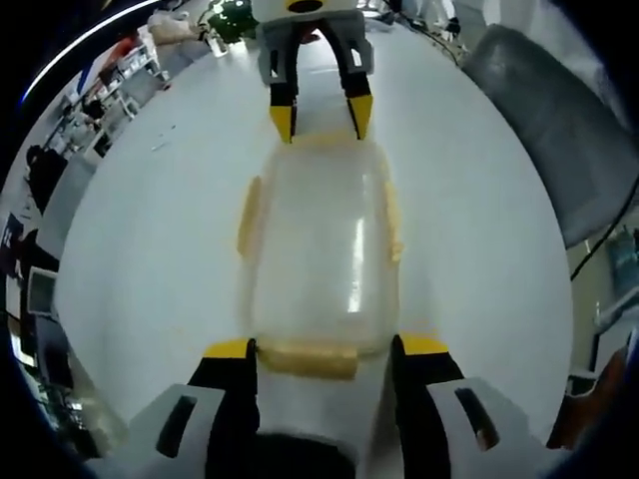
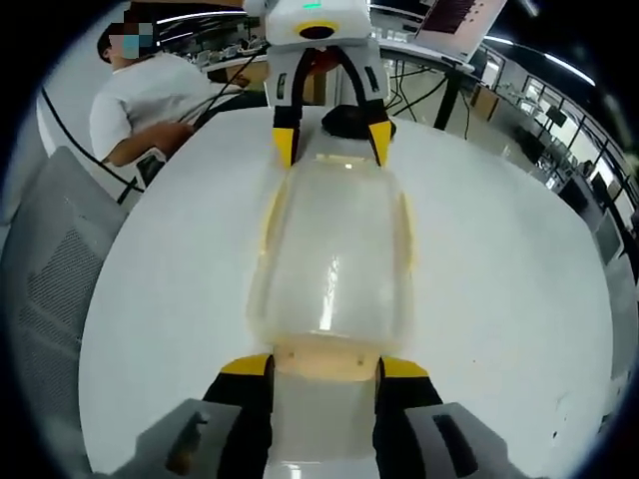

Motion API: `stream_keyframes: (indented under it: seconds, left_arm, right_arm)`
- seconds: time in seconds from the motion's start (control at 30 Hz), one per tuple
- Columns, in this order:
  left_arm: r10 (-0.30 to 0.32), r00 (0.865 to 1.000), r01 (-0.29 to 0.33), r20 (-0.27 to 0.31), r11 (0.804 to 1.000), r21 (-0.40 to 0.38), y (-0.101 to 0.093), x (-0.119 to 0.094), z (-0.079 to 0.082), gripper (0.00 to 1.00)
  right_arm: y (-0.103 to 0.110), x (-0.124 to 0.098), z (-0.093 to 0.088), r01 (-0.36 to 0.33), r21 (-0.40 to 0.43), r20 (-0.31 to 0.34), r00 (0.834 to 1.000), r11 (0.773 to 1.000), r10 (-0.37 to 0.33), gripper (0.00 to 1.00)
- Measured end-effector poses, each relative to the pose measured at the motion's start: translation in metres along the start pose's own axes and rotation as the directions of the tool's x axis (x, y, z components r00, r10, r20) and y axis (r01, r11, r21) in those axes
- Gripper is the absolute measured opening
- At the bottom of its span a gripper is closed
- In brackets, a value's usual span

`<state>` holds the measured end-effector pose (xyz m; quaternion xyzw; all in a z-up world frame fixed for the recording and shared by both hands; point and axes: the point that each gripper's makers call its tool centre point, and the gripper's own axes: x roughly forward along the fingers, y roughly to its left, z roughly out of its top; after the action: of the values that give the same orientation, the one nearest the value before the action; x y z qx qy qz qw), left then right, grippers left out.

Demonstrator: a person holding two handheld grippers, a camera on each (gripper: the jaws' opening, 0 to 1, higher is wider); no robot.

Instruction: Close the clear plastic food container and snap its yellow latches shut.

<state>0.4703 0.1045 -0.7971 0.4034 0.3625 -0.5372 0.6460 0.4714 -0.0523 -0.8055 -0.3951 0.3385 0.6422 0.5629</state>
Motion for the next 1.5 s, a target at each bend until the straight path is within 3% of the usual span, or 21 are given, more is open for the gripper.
stream_keyframes:
  seconds: [0.3,0.4,0.67,0.77,0.9,1.5]
  left_arm:
    - [-0.011,1.000,0.011,-0.011,1.000,-0.016,0.0069,0.0011,-0.0031,0.58]
    - [-0.052,0.998,0.052,-0.027,0.999,-0.012,0.0018,0.0014,-0.0033,0.52]
    - [-0.067,0.997,0.067,-0.042,0.998,0.004,0.0022,0.0009,-0.0056,0.49]
    - [-0.086,0.995,0.087,-0.052,0.996,0.013,-0.0001,0.0000,-0.0088,0.38]
    - [-0.086,0.995,0.085,-0.058,0.996,-0.022,0.0016,0.0019,-0.0097,0.38]
    - [-0.109,0.989,0.108,-0.103,0.994,-0.015,-0.0014,0.0028,-0.0092,0.39]
  right_arm:
    - [0.0005,-0.0003,-0.0002,-0.006,-0.010,0.001,1.000,1.000,0.006,0.37]
    - [0.0005,-0.0004,-0.0007,-0.010,-0.018,0.001,1.000,1.000,0.010,0.37]
    - [0.0007,-0.0010,-0.0014,-0.016,-0.026,0.004,1.000,1.000,0.016,0.37]
    - [0.0009,-0.0011,-0.0013,-0.018,-0.028,0.002,1.000,0.999,0.018,0.37]
    - [0.0006,-0.0003,0.0000,-0.019,-0.028,0.000,1.000,0.999,0.019,0.37]
    - [-0.0024,0.0021,0.0015,-0.013,-0.003,-0.051,0.999,1.000,0.013,0.37]
